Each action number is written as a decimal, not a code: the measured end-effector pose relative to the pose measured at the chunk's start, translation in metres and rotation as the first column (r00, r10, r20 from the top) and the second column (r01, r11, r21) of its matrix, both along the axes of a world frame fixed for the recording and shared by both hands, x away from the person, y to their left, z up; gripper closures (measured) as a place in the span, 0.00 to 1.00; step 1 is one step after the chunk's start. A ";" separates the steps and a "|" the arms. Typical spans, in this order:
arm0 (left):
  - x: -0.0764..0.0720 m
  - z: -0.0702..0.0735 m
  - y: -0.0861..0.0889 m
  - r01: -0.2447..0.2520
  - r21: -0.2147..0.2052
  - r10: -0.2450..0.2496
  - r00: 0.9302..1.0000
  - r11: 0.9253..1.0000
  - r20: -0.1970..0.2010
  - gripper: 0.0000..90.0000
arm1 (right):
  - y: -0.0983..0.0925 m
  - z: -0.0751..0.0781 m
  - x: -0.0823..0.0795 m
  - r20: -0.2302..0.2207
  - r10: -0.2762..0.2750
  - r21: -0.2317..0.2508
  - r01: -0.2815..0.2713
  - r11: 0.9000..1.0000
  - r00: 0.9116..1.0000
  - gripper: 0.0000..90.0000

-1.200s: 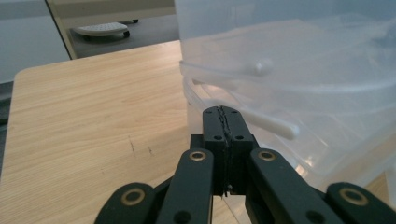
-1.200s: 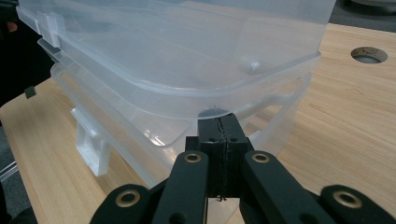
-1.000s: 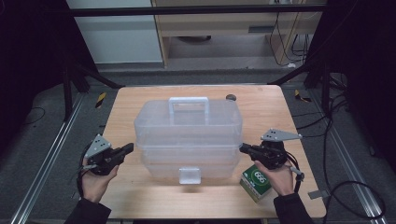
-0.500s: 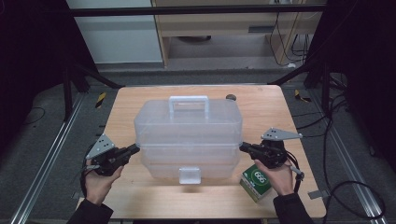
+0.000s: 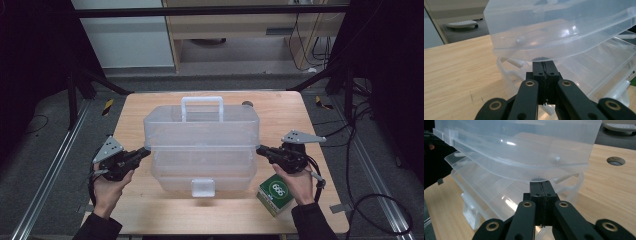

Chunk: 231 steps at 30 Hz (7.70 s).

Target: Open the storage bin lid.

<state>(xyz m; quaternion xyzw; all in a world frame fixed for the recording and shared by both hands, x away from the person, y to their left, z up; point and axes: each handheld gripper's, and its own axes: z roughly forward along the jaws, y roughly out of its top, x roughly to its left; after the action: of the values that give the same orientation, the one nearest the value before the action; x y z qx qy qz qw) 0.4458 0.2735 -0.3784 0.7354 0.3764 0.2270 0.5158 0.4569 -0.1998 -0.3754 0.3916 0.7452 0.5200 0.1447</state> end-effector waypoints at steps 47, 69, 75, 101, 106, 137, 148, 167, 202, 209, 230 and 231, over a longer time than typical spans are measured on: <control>0.017 0.000 -0.011 -0.078 0.078 0.070 0.992 0.994 0.106 0.69 | 0.004 0.005 0.005 0.008 0.022 -0.008 -0.022 1.000 1.000 1.00; 0.016 0.001 -0.011 -0.101 0.081 0.093 0.991 0.992 0.094 0.72 | 0.005 -0.018 0.010 -0.083 -0.047 -0.163 0.033 0.986 0.995 0.82; 0.016 0.001 -0.011 -0.101 0.078 0.093 0.991 0.992 0.093 0.72 | 0.007 -0.026 0.013 -0.128 -0.054 -0.171 0.032 0.985 0.990 0.81; 0.031 0.019 -0.013 -0.124 0.044 0.119 0.986 0.991 0.115 0.74 | 0.012 -0.035 0.018 -0.188 -0.046 -0.173 0.013 0.985 0.981 0.87; 0.037 0.027 -0.016 -0.140 0.039 0.134 0.983 0.989 0.129 0.75 | 0.012 -0.035 0.018 -0.185 -0.044 -0.176 0.011 0.984 0.982 0.87; 0.079 0.056 -0.025 -0.223 0.069 0.213 0.968 0.972 0.130 0.83 | 0.013 -0.035 0.017 -0.183 -0.044 -0.179 0.011 0.984 0.982 0.87; 0.090 0.064 -0.026 -0.215 0.091 0.206 0.973 0.972 0.105 0.83 | 0.013 -0.035 0.017 -0.185 -0.043 -0.178 0.009 0.984 0.982 0.87; 0.114 0.075 -0.031 -0.232 0.136 0.223 0.972 0.963 0.079 0.83 | 0.013 -0.035 0.017 -0.180 -0.043 -0.179 0.010 0.984 0.983 0.87; 0.169 0.076 -0.038 -0.263 0.150 0.261 0.965 0.953 0.031 0.85 | 0.013 -0.035 0.017 -0.186 -0.046 -0.184 0.012 0.983 0.981 0.87; 0.182 0.074 -0.040 -0.271 0.154 0.271 0.962 0.950 0.021 0.85 | 0.013 -0.035 0.017 -0.189 -0.044 -0.181 0.010 0.984 0.981 0.86; 0.217 0.060 -0.043 -0.285 0.153 0.293 0.956 0.946 -0.030 0.85 | 0.012 -0.035 0.018 -0.185 -0.037 -0.179 0.003 0.984 0.982 0.86; 0.219 0.059 -0.043 -0.287 0.150 0.294 0.955 0.946 -0.032 0.85 | 0.012 -0.035 0.018 -0.183 -0.037 -0.181 0.003 0.983 0.982 0.86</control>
<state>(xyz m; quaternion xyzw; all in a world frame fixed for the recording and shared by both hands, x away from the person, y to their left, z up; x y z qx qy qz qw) 0.6648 0.2307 -0.3193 0.7129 0.4771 0.3069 0.4122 0.4745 -0.1874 -0.4108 0.4313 0.7954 0.4102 0.1145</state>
